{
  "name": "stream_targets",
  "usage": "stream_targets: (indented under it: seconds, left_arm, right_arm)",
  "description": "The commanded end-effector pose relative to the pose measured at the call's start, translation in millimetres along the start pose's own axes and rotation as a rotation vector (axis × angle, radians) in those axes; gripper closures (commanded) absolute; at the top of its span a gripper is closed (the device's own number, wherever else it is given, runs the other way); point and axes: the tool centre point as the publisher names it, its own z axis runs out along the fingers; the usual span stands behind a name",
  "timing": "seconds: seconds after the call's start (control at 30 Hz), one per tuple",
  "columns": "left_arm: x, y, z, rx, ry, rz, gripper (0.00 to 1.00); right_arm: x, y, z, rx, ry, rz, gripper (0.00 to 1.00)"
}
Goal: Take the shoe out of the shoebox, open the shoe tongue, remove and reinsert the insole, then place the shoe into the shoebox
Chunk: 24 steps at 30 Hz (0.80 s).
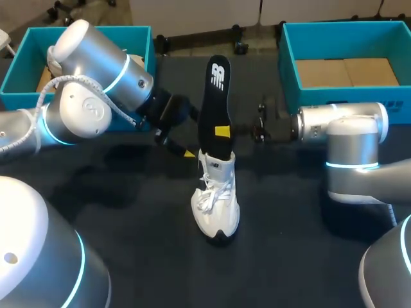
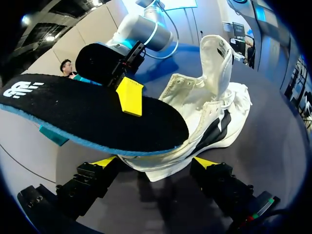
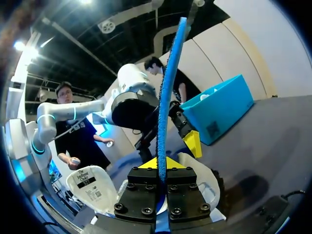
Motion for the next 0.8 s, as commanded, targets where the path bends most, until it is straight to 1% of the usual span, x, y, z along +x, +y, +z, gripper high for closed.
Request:
stream_targets:
  seconds: [0.03,0.43,0.6,0.8]
  left_arm:
    - [0.9,-0.6,0.3,-0.003,-0.001,0.000,0.00]
    - [0.9,-0.6,0.3,-0.003,-0.001,0.000,0.00]
    - [0.9,-0.6,0.3,-0.003,-0.001,0.000,0.00]
    - [0.9,-0.6,0.3,-0.003,-0.001,0.000,0.00]
  right_arm:
    - [4.9,-6.5,-2.1,0.004,-0.006,0.002,1.00]
    - [10.3,-29.6,0.4,0.039,0.002,0.046,1.00]
    - [15.9,-39.8,1.8,0.050,0.006,0.070,1.00]
    - [19.7,-46.3,2.1,0.053,0.006,0.087,1.00]
